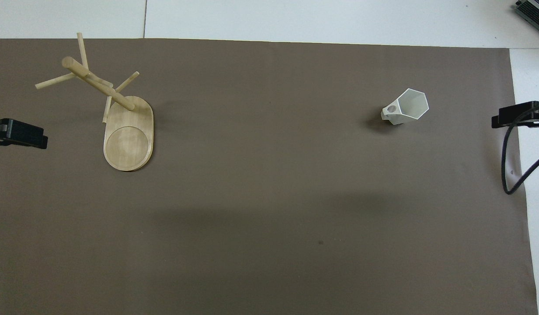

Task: Hang cup on rack

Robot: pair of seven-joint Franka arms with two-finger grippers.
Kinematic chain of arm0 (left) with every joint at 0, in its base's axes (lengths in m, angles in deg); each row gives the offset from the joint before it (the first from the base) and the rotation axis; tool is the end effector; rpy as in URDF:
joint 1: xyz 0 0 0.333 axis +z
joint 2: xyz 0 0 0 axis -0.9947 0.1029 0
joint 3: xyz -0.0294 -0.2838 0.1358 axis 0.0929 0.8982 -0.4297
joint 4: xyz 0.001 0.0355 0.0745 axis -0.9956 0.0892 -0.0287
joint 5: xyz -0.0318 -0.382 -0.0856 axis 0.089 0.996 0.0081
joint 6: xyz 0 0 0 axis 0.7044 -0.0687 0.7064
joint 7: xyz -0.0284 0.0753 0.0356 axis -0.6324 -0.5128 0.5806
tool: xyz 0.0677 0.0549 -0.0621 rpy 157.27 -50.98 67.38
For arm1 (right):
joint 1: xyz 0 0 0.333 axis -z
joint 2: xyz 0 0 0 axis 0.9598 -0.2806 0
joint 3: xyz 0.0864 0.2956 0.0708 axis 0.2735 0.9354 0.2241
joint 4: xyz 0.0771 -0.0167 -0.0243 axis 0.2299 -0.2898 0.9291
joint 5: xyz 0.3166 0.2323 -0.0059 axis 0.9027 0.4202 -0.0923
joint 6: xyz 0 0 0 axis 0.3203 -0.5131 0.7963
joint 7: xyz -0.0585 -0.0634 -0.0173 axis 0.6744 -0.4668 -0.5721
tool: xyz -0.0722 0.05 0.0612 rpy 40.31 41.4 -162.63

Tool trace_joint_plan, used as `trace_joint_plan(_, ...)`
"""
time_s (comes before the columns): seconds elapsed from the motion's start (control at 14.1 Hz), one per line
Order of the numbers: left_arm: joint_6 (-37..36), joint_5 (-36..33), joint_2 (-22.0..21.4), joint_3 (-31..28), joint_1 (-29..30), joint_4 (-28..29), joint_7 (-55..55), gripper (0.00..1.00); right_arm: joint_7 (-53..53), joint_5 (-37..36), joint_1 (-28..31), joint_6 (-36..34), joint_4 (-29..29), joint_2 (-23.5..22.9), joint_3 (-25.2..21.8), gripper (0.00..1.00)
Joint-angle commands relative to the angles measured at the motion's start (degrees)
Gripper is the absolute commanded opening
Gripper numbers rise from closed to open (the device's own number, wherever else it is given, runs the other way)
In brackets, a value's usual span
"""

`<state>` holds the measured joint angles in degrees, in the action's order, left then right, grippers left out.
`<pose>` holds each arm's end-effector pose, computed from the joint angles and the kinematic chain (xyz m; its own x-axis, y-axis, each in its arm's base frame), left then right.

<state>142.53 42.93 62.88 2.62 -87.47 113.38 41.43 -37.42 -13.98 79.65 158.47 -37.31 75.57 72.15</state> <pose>0.5386 -0.0386 0.6563 0.9952 -0.0963 0.0166 -0.0962 -0.9953 -0.0074 0.5705 -0.0590 0.6280 0.9926 -0.0687 0.1003 -0.0662 -0.9974 -0.0277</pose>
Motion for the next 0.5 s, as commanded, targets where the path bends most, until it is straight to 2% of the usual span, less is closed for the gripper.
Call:
trace_joint_plan(0.0, 0.53, 0.46, -1.15, 0.34, 0.65, 1.59, 0.41, 1.0, 0.9, -0.07, 0.38, -0.57, -1.93, 1.56, 0.27, 1.0)
trace_joint_plan(0.14, 0.53, 0.46, -1.15, 0.34, 0.65, 1.59, 0.41, 1.0, 1.07, -0.07, 0.46, -2.77, -1.84, 1.74, 0.27, 1.0)
trace_joint_plan(0.42, 0.53, 0.46, -1.15, 0.34, 0.65, 1.59, 0.41, 1.0, 1.25, -0.16, 0.73, -2.77, -1.84, 1.82, 0.19, 1.0)
